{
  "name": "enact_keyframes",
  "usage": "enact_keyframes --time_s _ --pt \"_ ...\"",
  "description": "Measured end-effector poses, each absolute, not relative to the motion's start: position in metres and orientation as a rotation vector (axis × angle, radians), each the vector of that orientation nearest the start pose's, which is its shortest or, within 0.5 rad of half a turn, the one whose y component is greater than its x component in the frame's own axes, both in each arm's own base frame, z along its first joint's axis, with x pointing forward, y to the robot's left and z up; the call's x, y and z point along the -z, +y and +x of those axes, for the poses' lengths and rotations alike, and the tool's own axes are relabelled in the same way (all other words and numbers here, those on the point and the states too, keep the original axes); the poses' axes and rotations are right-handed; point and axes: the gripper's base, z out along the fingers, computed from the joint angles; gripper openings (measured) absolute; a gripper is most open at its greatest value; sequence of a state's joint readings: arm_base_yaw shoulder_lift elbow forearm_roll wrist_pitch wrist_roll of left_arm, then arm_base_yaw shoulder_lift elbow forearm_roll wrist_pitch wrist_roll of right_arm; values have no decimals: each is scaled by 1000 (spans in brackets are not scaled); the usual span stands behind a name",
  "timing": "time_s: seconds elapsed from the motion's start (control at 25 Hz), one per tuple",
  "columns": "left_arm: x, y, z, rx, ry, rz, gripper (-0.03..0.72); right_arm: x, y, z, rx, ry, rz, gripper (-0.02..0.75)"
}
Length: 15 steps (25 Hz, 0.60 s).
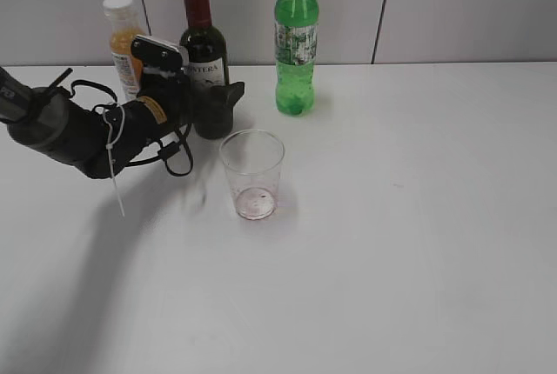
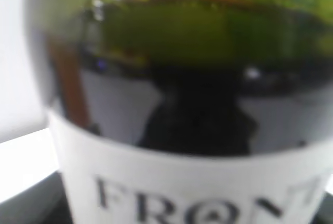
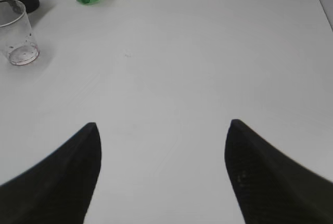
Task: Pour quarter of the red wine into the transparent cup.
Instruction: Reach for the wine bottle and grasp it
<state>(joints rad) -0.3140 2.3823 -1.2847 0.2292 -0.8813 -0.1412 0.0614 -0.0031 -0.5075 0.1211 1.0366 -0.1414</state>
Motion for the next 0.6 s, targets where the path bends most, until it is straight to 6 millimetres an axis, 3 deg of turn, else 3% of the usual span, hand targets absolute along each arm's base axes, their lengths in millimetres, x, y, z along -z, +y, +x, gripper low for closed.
enact_keyframes --time_s 0.08,0.6 --pt "-76 -161 444 379 1677 403 548 -282 9 -6 -93 1994 -208 593" --pt "-75 -159 439 385 1678 397 545 -282 9 -6 -93 1994 -208 593"
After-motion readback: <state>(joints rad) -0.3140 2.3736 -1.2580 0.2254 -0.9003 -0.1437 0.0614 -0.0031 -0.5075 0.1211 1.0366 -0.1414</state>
